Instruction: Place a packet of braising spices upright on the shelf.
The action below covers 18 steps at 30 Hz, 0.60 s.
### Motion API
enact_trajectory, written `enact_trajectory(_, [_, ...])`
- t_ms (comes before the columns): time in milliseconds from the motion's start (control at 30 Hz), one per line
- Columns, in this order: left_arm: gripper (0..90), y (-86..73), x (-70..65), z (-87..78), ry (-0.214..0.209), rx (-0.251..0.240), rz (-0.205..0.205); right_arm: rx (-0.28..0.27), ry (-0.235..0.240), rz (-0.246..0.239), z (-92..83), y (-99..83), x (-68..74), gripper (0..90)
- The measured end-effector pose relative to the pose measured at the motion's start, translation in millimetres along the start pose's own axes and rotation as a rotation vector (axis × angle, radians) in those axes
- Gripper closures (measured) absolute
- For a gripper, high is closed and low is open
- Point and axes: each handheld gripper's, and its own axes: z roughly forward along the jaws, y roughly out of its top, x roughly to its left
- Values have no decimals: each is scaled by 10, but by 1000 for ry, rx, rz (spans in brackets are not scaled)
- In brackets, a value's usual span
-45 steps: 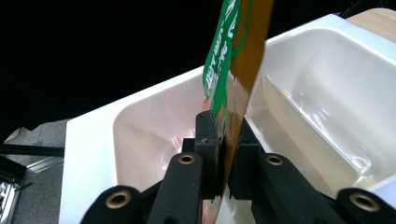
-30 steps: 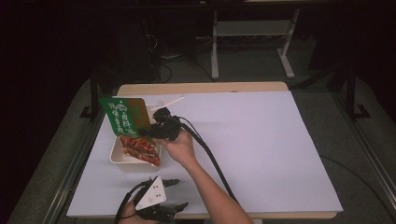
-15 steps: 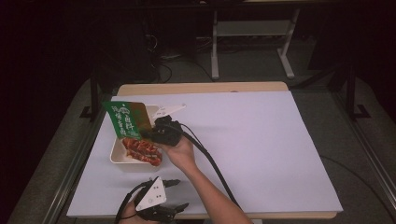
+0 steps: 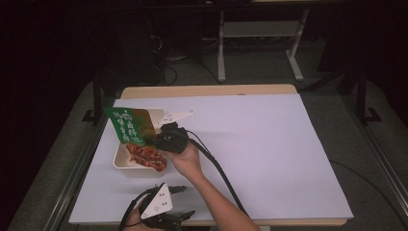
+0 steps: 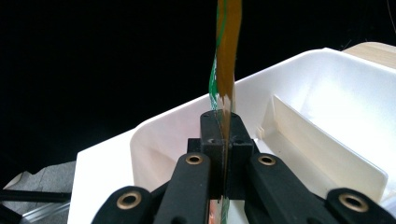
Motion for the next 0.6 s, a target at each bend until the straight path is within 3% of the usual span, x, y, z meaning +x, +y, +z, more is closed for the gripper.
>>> enact_trajectory(200, [276, -5, 7, 4, -1, 2, -3, -3, -1, 14, -6, -19, 0, 881])
enact_trajectory(333, [276, -3, -5, 9, -3, 0, 6, 49, -30, -5, -19, -22, 5, 843])
enact_trajectory(600, [277, 2, -22, 11, -6, 2, 7, 51, -32, -7, -18, -58, 19, 881])
